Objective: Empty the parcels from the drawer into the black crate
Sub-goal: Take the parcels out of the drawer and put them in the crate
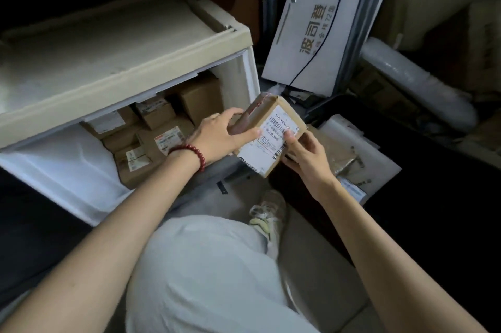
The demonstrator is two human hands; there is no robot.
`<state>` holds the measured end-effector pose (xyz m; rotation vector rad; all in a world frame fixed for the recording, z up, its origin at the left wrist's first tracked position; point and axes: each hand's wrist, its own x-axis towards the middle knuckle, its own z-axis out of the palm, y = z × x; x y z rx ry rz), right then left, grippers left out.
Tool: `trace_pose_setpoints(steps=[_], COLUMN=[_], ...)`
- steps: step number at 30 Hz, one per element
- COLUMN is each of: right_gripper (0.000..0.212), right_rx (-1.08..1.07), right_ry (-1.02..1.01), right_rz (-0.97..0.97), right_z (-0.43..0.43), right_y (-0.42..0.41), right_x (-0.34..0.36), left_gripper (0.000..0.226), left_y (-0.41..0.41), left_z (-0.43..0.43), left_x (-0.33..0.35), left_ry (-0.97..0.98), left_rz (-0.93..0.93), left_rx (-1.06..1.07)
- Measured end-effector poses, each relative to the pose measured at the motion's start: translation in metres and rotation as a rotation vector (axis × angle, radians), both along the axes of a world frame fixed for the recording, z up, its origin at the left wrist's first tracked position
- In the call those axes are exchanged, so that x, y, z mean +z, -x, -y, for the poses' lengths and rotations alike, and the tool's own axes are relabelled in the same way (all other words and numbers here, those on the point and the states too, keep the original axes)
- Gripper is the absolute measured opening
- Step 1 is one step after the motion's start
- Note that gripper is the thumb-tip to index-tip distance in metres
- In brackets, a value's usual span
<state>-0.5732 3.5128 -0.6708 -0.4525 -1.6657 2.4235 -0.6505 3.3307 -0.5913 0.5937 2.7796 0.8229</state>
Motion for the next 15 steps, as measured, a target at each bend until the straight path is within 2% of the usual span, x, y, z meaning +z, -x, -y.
trace_pose_setpoints(steps=[4,9,12,15], right_gripper=[0.061,0.068,0.068,0.077], right_rx=[-0.119,-0.218,-0.351,-0.431], right_ry=[0.011,0.099,0.096,0.059], right_rz=[0.014,-0.006,0.048,0.117], right_z=[-0.052,-0.106,-0.137,-0.164], right_y=[-0.02,-0.043,-0.061,-0.084], right_x=[0.012,0.02,0.018,0.002], left_gripper=[0.057,0.061,0.055,0.054], left_y=[0.004,-0.002,-0.015,-0.033], left_z=[-0.058,-0.144,-0.192,-0.228], left_x=[0.017,0.015,0.0,-0.026], left_ry=[-0.015,0.022,0.033,0.093], left_rz=[0.076,0.153,0.09,0.004], left_rx=[-0.159,-0.271,-0.346,-0.432])
